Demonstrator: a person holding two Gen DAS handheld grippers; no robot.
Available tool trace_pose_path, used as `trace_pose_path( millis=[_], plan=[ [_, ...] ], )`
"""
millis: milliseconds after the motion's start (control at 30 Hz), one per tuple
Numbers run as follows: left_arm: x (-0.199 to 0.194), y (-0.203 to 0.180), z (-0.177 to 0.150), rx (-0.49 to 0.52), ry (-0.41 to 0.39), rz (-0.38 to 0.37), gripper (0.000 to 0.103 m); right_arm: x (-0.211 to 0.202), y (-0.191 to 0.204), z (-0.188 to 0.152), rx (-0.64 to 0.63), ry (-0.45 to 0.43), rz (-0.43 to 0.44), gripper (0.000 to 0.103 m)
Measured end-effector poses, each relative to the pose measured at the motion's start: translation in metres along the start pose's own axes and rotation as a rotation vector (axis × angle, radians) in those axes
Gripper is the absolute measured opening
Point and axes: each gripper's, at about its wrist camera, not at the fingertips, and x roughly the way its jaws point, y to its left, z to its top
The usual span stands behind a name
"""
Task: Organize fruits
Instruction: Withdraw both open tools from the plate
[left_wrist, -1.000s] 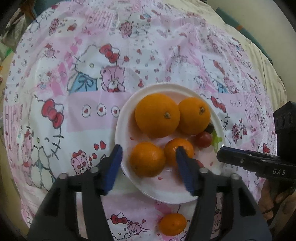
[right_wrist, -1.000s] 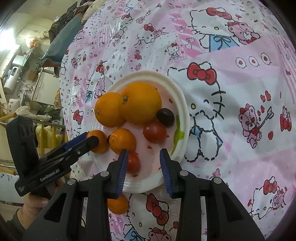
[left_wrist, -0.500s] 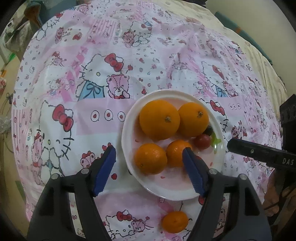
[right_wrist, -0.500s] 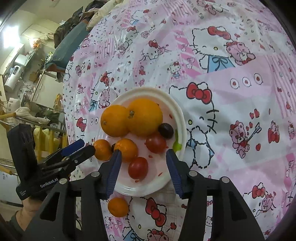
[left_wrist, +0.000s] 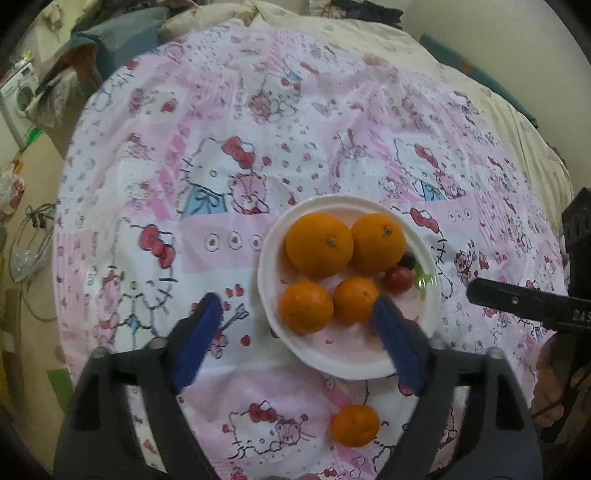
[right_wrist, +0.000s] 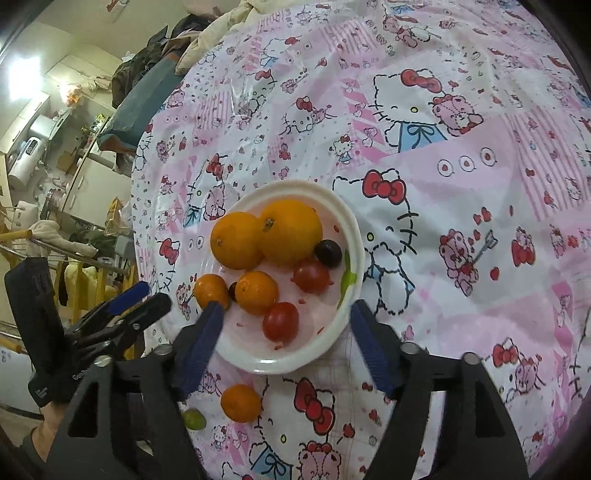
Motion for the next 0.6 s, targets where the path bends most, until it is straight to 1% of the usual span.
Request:
trace_pose_path(
  millis=[100, 200, 300, 367, 467, 600],
  plan=[
    [-0.010, 0.004, -0.004, -0.004, -0.015, 0.016, 0.091, -0.006, 0.004, -0.006, -0.011, -0.004, 0.009, 0.083],
    [-0.018, 0.009, -0.011, -0.020, -0.001, 0.036, 0.091, -0.012, 0.007, -0.014, -0.015, -0.006, 0.011, 0.083],
    [-0.024, 0.014, -0.022, -0.035, 0.022, 0.076, 0.091, -0.015, 0.008, -0.023, -0.007, -0.006, 0.016, 0.083],
    [-0.031, 0.019, -0.031, -0.057, 0.031, 0.080, 0.091, -0.015, 0.009, -0.029, -0.003, -0.003, 0.020, 0.083],
    [-0.039, 0.024, -0.040, -0.075, 0.042, 0.098, 0.091, -0.012, 0.014, -0.042, -0.004, 0.013, 0.026, 0.083],
    [-0.050, 0.033, -0.052, -0.081, 0.036, 0.150, 0.091, 0.001, 0.022, -0.055, -0.017, 0.057, 0.030, 0.083]
  ],
)
